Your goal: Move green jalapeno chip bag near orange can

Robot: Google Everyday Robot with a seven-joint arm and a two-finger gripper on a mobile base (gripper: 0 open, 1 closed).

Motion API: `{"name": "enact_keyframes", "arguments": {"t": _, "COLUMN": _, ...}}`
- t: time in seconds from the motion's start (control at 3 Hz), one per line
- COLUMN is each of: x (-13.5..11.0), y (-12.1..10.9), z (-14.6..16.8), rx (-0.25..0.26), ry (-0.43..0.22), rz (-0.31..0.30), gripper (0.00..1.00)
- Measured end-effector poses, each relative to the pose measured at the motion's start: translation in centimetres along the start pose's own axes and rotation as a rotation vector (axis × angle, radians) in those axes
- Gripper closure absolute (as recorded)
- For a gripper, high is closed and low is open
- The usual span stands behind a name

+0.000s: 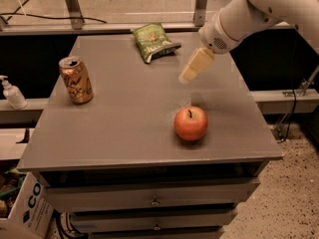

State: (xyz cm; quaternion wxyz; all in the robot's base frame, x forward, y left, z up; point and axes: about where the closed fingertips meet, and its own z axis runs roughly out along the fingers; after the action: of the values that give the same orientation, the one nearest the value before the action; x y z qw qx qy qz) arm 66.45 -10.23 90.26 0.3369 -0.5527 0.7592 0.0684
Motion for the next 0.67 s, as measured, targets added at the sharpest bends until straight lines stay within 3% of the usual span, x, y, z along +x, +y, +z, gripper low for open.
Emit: {"name": "enact_keyframes", "arguments": {"t": 0.67, "x": -3.5, "y": -4.3, "z": 6.1, "rx": 0.021, "ry": -0.162, "rz": 0.069, "gripper": 0.0}}
